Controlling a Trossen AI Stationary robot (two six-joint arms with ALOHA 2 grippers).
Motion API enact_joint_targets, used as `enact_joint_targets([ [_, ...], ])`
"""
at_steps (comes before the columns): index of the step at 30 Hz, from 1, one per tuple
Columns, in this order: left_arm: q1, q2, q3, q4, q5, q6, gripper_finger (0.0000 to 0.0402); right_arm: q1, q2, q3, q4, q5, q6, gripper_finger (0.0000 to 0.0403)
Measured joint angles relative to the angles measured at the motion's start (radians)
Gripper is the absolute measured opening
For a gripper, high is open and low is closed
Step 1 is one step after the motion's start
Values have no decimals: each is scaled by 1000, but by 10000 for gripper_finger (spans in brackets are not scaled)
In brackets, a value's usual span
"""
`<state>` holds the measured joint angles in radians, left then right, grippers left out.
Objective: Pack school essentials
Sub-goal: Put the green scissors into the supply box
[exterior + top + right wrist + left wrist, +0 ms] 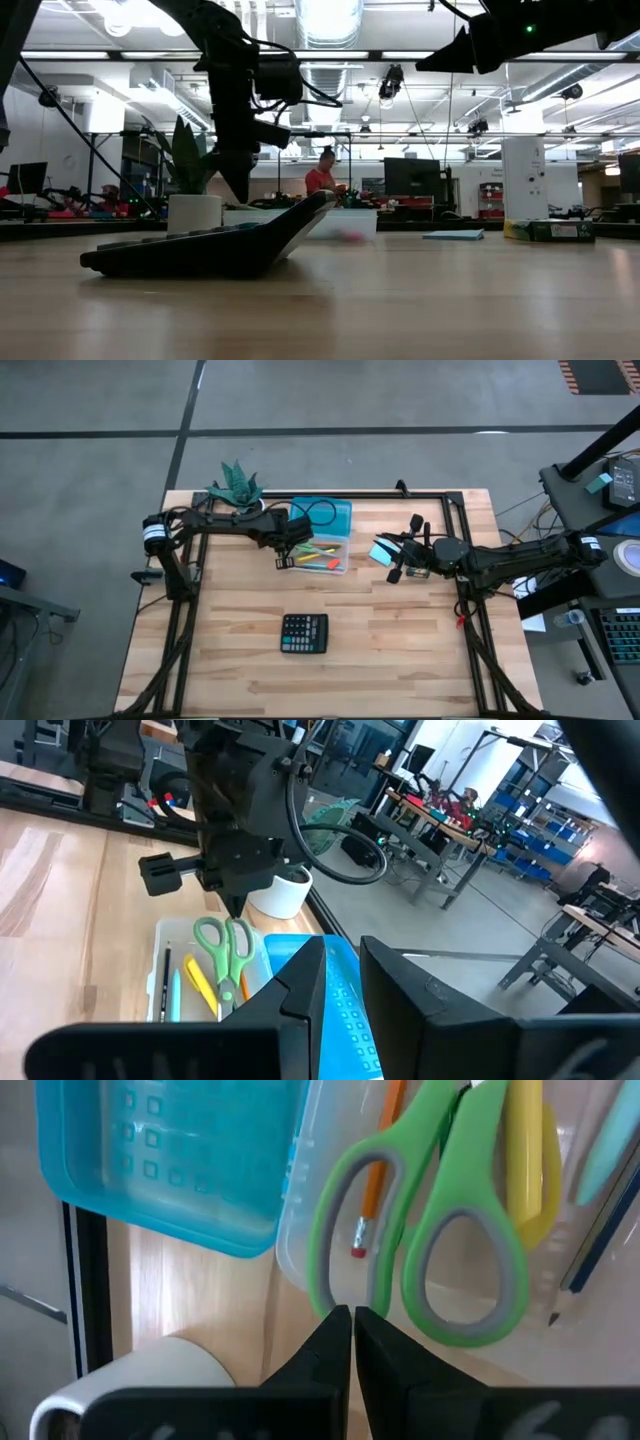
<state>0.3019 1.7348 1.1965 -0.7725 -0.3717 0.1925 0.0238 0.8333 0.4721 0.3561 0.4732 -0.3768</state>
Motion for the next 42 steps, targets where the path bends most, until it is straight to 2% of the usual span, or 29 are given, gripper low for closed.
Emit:
enact_joint_targets([
  [13, 27, -21, 0, -47, -4, 34, 1, 0, 0, 0, -2, 0, 0, 57],
  [22, 44, -21, -23, 15, 0, 31, 1, -1, 0, 0, -2, 0, 0, 57],
  [42, 46, -21, -29, 23, 0, 22, 1, -1, 0, 0, -2, 0, -1, 57],
])
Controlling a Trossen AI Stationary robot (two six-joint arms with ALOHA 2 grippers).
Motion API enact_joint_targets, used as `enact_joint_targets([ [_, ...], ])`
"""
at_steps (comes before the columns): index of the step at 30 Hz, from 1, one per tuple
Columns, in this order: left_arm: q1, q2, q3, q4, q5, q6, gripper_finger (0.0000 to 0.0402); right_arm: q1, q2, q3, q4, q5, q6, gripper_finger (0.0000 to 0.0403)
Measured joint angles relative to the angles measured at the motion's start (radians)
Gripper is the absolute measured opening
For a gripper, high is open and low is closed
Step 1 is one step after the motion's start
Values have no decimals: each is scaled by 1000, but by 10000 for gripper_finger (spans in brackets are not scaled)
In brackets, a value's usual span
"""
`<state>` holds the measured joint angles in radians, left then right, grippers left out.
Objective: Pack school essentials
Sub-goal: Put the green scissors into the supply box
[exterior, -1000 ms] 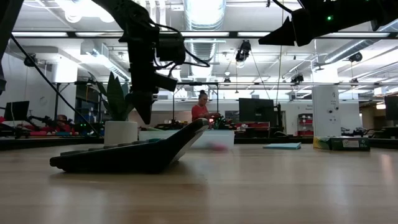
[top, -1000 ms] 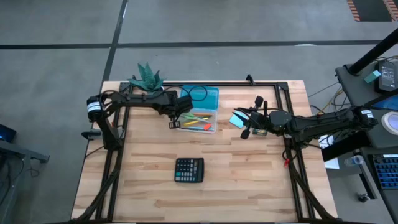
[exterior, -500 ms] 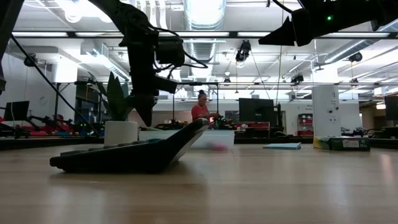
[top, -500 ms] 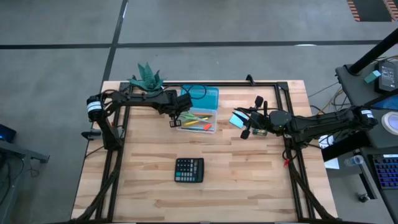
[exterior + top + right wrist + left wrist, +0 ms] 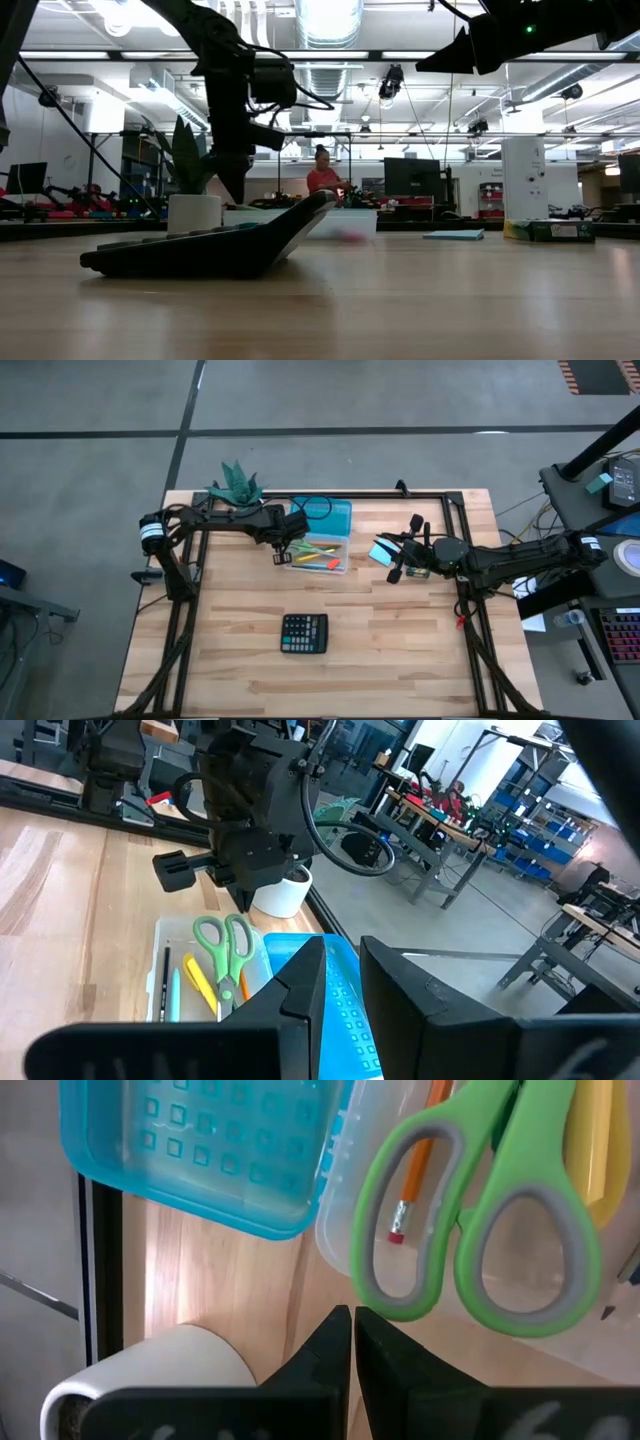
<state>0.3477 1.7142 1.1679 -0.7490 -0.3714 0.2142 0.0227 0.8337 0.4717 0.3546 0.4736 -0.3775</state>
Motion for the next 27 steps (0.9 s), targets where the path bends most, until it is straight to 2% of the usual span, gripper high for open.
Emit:
enact_joint_targets([
  [13, 0, 0, -10, 0, 1, -20, 1, 0, 0, 0, 0, 0, 0, 57],
  [21, -3, 0, -10, 13, 66, -50, 1, 0, 0, -1, 0, 0, 0, 57],
  [27, -3, 0, -10, 15, 67, -50, 1, 0, 0, -1, 0, 0, 0, 57],
])
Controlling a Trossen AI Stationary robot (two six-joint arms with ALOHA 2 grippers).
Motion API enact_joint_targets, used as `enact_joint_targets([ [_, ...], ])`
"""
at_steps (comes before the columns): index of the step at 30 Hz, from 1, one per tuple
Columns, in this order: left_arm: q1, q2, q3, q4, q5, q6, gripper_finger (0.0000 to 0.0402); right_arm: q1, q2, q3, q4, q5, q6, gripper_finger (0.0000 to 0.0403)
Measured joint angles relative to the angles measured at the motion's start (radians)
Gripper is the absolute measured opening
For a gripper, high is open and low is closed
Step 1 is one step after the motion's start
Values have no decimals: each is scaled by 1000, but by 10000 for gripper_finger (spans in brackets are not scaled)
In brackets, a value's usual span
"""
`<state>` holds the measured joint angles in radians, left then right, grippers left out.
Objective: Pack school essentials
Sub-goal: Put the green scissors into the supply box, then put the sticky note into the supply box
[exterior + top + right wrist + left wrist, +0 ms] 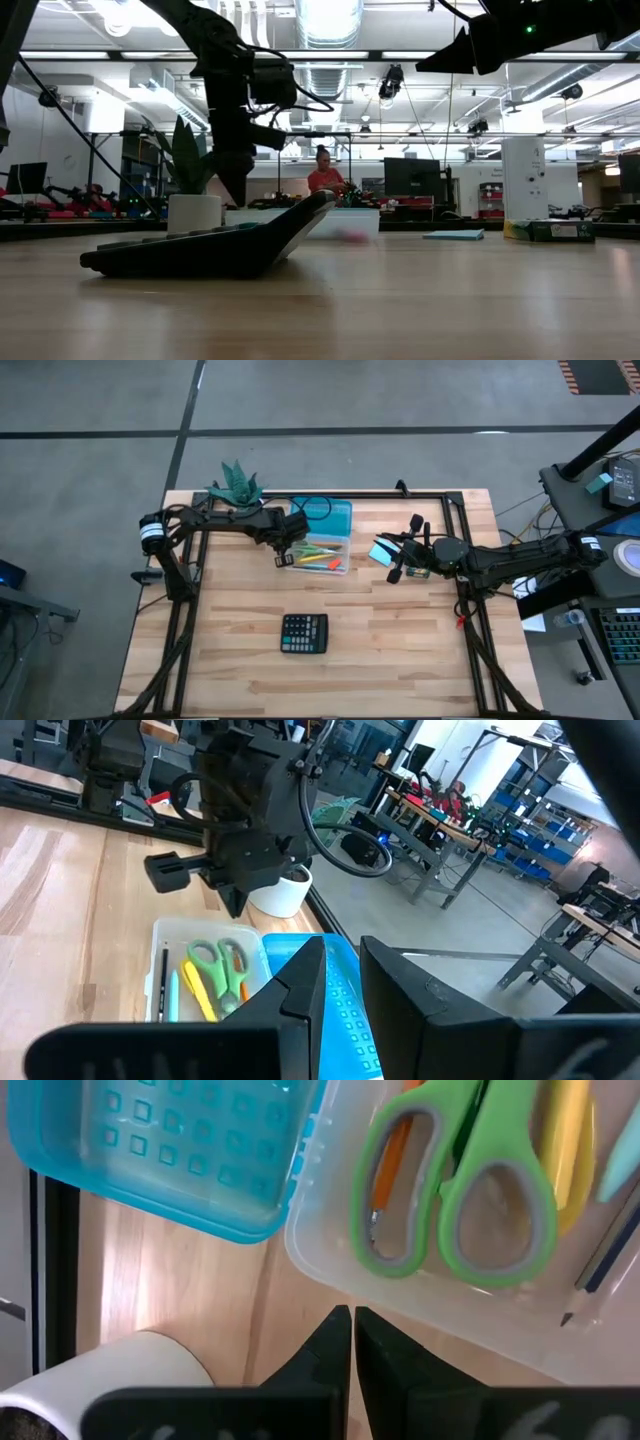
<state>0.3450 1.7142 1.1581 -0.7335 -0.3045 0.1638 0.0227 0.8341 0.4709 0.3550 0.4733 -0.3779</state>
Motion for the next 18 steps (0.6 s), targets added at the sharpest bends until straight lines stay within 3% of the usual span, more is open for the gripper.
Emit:
enact_joint_targets([
  [9, -15, -2, 3, 1, -2, -22, 1, 0, 0, 0, 0, 0, -5, 57],
  [18, -151, -72, 0, 27, -72, -97, 1, -3, 0, 0, -11, 0, -7, 57],
])
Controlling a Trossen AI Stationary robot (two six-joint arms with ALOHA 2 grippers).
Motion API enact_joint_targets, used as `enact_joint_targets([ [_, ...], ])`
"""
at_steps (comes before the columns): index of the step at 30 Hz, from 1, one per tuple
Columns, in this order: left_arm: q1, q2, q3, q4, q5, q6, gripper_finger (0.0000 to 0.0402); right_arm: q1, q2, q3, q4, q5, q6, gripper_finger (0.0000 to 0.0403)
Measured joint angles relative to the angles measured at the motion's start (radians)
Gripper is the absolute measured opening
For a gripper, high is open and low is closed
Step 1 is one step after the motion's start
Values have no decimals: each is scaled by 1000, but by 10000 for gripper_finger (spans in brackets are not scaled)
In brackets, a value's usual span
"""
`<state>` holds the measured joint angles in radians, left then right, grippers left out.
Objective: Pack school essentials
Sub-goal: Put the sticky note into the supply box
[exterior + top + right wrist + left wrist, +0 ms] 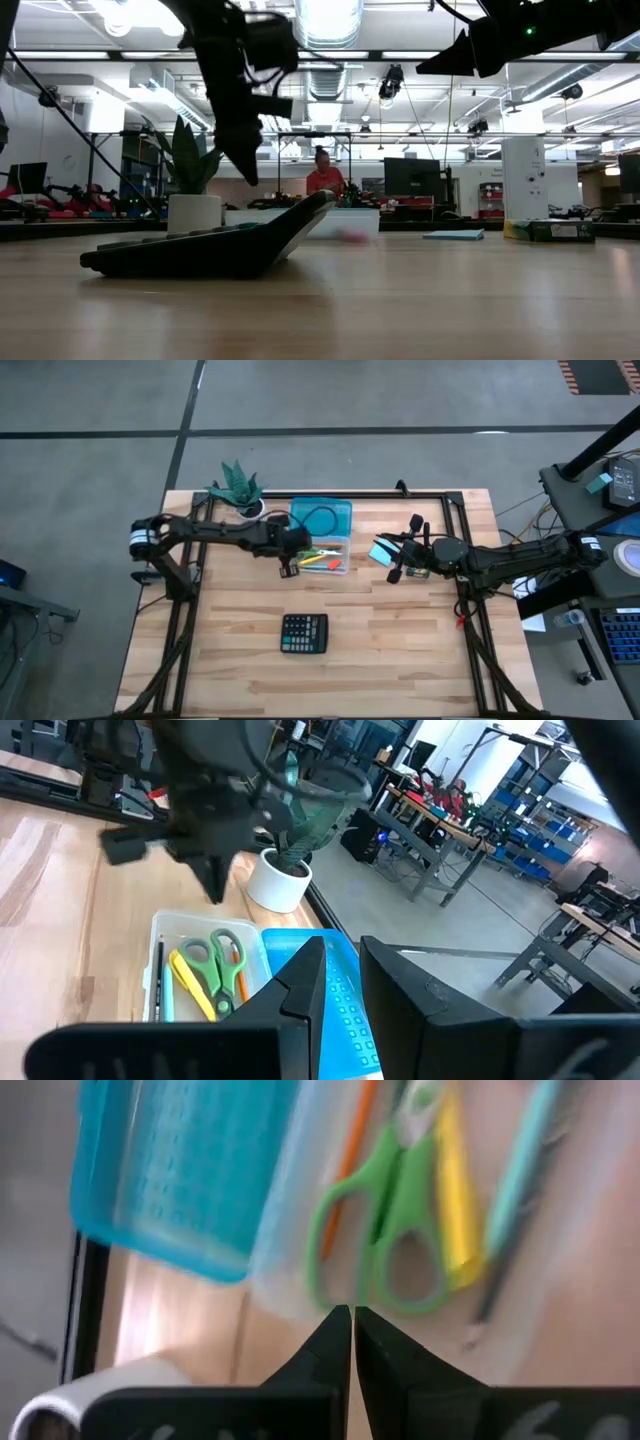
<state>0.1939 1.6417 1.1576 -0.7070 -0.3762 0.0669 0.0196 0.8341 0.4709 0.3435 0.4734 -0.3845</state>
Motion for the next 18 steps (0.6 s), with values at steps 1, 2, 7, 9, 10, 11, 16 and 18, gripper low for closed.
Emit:
enact_joint_targets([
  [1, -19, -9, 0, 9, 0, -8, 1, 0, 0, 0, 0, 0, 1, 57],
  [2, -40, -16, -1, 15, 0, -11, 1, 0, 0, 0, -1, 0, 1, 57],
  [7, -148, -30, -1, 130, 0, -17, 1, 0, 0, 0, -4, 0, 2, 57],
  [9, -191, -30, -1, 188, 1, -10, 1, 0, 0, 0, -4, 0, 2, 57],
  [10, -210, -30, -1, 209, 1, -9, 1, 0, 0, 0, -4, 0, 5, 57],
  [11, -229, -30, -2, 232, 1, -6, 1, 0, 0, 0, -4, 0, 8, 57],
  [16, -317, -30, -3, 330, 2, 17, 1, 0, 0, 0, -4, 0, 10, 57],
  [18, -350, -30, -5, 371, 3, 53, 1, 0, 0, 0, -4, 0, 21, 57],
])
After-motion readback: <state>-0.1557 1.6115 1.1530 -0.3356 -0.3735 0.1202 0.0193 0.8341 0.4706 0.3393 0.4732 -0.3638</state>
